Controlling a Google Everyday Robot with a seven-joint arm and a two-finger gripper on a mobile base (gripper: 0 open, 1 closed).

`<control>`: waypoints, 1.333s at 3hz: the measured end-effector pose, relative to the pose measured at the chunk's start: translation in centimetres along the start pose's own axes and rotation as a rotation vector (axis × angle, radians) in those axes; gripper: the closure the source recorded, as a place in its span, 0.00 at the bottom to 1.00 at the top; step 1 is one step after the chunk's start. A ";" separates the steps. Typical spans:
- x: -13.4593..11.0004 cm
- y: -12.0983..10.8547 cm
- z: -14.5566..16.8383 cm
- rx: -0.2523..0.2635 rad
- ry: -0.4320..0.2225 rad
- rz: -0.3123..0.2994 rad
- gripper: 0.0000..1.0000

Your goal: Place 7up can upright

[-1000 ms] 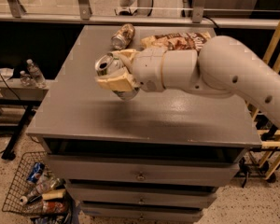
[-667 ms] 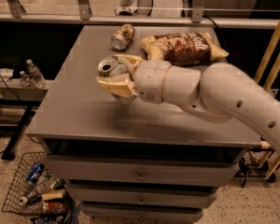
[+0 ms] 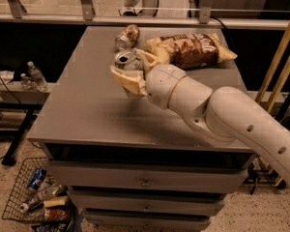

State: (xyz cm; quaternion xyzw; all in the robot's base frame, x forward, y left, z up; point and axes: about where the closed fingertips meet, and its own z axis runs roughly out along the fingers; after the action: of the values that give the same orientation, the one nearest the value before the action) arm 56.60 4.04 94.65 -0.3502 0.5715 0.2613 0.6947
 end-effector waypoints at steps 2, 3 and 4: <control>0.3 -1.3 0.2 0.050 0.069 -0.027 1.00; 1.4 -1.4 -0.3 0.075 0.079 -0.016 1.00; 2.4 -1.4 -0.8 0.101 0.061 0.009 1.00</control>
Offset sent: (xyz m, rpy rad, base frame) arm 0.0166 -0.0163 -0.0091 -0.1015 0.0410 -0.1042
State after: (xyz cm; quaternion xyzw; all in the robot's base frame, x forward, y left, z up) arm 57.68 2.43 92.45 -0.3199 0.6065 0.2245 0.6924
